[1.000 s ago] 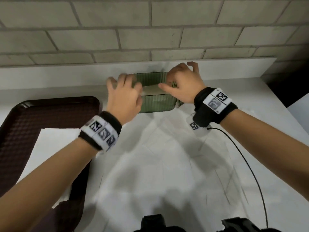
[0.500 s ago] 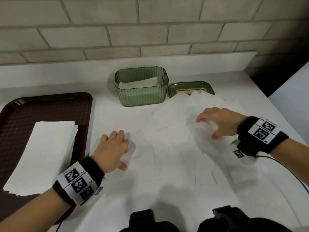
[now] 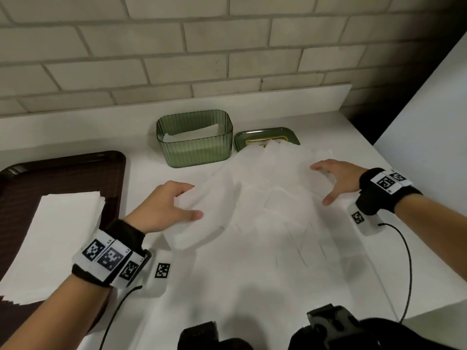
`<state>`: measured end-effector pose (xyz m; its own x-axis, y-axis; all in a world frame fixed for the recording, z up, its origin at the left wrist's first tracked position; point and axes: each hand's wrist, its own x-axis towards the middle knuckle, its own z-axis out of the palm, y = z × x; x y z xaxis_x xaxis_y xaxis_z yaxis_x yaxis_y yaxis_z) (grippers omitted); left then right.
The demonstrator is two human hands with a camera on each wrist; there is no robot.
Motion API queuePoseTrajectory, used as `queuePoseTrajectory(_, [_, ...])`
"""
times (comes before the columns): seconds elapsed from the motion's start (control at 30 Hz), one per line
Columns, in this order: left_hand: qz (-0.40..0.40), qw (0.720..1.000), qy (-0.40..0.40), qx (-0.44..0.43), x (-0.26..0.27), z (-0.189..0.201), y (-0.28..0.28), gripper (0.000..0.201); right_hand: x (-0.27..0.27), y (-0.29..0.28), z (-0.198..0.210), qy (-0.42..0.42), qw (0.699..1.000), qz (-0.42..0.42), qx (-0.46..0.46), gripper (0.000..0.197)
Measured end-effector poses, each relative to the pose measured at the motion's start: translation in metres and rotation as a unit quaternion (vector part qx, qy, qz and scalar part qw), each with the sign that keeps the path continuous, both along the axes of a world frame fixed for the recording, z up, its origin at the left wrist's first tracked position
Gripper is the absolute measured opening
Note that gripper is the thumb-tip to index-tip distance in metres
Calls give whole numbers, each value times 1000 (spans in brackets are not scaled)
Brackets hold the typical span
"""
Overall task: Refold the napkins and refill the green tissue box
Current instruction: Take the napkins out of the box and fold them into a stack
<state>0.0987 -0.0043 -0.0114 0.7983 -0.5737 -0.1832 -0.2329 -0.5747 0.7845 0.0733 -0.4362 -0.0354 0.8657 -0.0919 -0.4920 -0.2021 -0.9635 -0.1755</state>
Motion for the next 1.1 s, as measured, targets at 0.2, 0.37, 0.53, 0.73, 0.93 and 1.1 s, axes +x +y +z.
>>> queuePoseTrajectory(0.2, [111,976,135,-133,-14,-11,-24,22,3,6,-10,-13,997,20,-69,118])
queuePoseTrajectory(0.37, [159,946,216,-181,-20,-19,-46,32,-4,15,-23,-91,991,-12,-93,52])
queuePoseTrajectory(0.53, [79,981,106,-144,-25,-42,-53,90,-9,23,-24,-122,987,-35,-98,13])
queuePoseTrajectory(0.73, [57,996,35,-67,-27,-51,-63,29,-30,47,23,-260,961,-37,-90,15])
queuePoseTrajectory(0.93, [133,946,247,-162,-34,-35,-71,68,-59,132,41,-365,928,79,18,9])
queuePoseTrajectory(1.1, [151,869,388,-267,-30,-33,-67,81,-65,190,14,-310,930,185,72,10])
